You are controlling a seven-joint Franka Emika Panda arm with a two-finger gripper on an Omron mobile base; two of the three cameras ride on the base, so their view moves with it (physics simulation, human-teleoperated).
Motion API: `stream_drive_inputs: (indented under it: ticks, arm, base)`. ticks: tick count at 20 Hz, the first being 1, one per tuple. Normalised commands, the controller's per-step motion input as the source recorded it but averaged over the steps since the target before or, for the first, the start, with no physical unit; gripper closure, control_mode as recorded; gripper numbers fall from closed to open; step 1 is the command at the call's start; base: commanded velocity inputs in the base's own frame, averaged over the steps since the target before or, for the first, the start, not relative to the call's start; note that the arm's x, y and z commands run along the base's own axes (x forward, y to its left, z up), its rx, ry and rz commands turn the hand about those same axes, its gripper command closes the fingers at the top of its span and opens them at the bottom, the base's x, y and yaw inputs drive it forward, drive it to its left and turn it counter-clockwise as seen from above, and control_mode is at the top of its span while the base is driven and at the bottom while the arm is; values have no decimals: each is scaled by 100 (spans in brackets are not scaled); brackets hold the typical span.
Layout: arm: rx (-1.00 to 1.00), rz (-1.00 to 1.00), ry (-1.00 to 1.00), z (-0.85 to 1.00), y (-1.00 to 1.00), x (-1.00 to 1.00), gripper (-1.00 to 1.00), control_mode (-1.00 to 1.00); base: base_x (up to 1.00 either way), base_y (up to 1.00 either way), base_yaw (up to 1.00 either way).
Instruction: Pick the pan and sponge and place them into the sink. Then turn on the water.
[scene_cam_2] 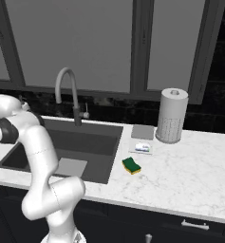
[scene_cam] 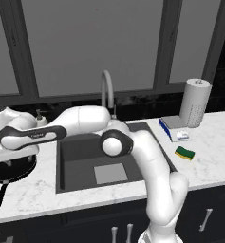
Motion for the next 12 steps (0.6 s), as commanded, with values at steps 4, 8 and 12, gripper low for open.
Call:
stream_drive_inputs:
  ticks: [4, 8, 12]
  arm:
    - [8, 0, 0, -37, 0, -16, -100, -100]
    - [9, 0, 1, -32, 8, -16, -100, -100]
    - [6, 0, 5, -27, 14, -11, -100, -100]
  base:
    - [0, 0, 0]
    - [0, 0, 0]
    - [0, 0, 0]
